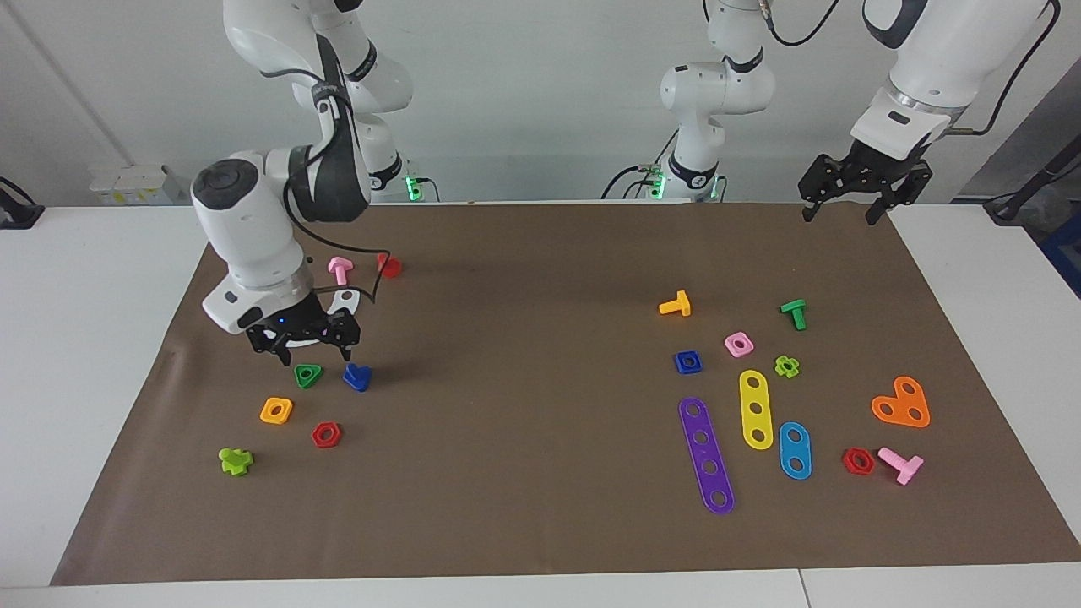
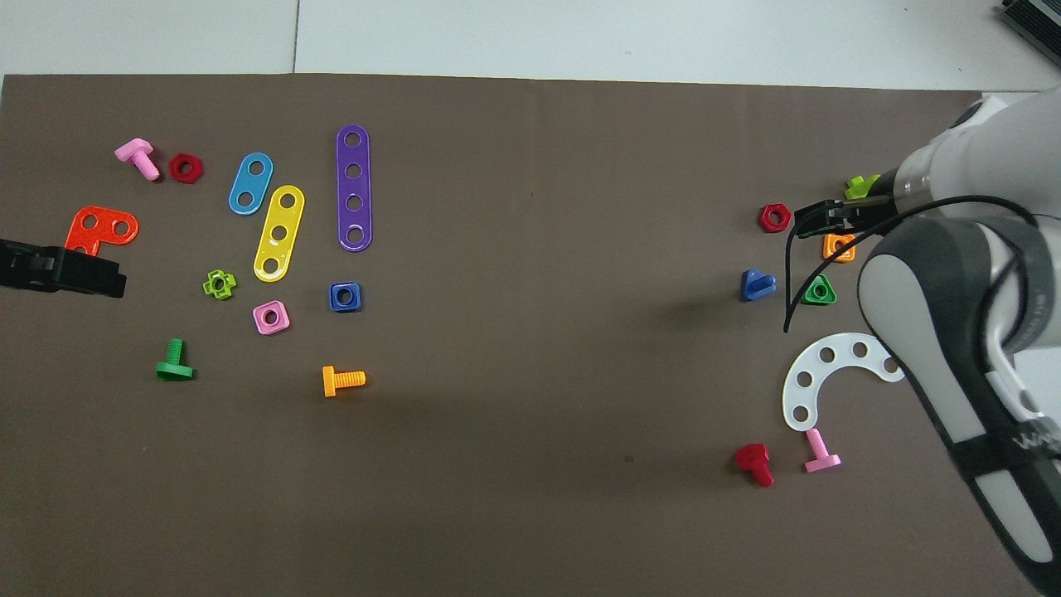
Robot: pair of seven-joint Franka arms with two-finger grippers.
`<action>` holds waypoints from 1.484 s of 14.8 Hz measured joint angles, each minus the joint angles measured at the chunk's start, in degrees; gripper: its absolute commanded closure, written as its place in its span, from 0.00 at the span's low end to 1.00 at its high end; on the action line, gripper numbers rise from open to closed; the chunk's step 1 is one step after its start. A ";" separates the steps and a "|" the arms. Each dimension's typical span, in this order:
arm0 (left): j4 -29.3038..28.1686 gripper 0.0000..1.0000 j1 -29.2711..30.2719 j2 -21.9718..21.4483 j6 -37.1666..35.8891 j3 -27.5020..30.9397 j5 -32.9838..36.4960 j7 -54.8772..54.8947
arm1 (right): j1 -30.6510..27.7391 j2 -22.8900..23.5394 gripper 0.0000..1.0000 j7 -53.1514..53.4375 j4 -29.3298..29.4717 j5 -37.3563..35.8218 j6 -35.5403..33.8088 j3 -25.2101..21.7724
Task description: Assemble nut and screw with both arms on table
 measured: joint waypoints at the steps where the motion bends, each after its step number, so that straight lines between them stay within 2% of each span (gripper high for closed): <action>1: 0.00 0.00 0.00 0.00 0.00 0.00 0.00 0.00 | 0.12 0.49 0.00 -0.40 -2.03 0.00 2.31 0.04; 4: 0.00 0.00 0.00 0.00 0.00 0.00 0.00 0.00 | 0.75 1.04 0.01 -0.65 -6.59 0.00 7.28 0.24; 7: 0.00 0.00 0.00 0.00 0.00 0.00 0.00 0.00 | 1.10 1.10 0.09 -0.71 -10.04 0.00 11.10 0.29; 9: 0.00 0.00 0.00 0.00 0.00 0.00 0.00 0.00 | 1.09 1.38 0.18 -0.93 -11.25 -0.01 13.10 0.29; 11: 0.00 0.00 0.00 0.00 0.00 0.00 0.00 0.00 | 1.10 1.50 0.34 -1.37 -11.63 -0.01 13.44 0.29; 13: 0.00 0.00 0.00 0.00 0.00 0.00 0.00 0.00 | 1.10 1.50 0.57 -2.73 -11.66 -0.01 13.44 0.29; 14: 0.00 0.00 0.00 0.00 0.00 0.00 0.00 0.00 | 1.10 1.50 0.69 -3.10 -11.67 -0.01 13.44 0.29; 15: 0.00 0.00 0.00 0.00 0.00 0.00 0.00 0.00 | 1.10 1.49 0.90 -3.32 -11.68 -0.01 13.44 0.29; 16: 0.00 0.00 0.00 0.00 0.00 0.00 0.00 0.00 | 1.10 1.50 1.00 -3.41 -11.71 -0.01 13.44 0.29; 22: 0.00 0.00 0.00 0.00 0.00 0.00 0.00 0.00 | 0.97 1.49 1.00 -3.42 -11.75 0.01 13.44 0.23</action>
